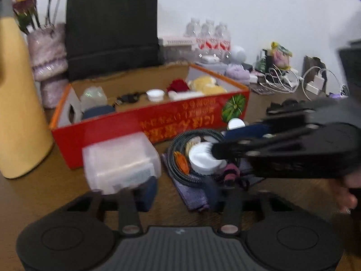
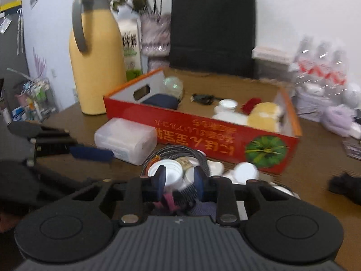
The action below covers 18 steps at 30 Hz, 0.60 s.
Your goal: Organize objects
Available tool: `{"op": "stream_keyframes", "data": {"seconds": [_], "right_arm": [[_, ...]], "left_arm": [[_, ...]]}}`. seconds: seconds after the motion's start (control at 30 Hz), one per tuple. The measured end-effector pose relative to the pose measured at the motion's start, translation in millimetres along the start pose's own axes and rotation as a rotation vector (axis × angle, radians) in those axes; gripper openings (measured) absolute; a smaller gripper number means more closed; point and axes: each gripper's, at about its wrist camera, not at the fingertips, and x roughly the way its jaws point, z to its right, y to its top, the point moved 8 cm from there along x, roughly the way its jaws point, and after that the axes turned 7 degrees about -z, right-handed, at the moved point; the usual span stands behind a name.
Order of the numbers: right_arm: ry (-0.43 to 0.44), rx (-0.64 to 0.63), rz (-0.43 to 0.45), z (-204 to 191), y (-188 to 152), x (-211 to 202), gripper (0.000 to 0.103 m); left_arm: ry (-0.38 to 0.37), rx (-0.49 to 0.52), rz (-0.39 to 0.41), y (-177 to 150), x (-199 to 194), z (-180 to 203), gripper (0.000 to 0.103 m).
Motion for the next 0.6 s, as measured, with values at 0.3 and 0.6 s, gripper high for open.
{"op": "stream_keyframes", "data": {"seconds": [0.3,0.6], "right_arm": [[-0.008,0.080,0.085,25,7,-16,0.005],[0.016,0.178,0.135,45,-17,-53,0.005]], "left_arm": [[-0.041,-0.026,0.027,16,15,6,0.023],[0.145,0.020,-0.003,28,34,13,0.006]]}}
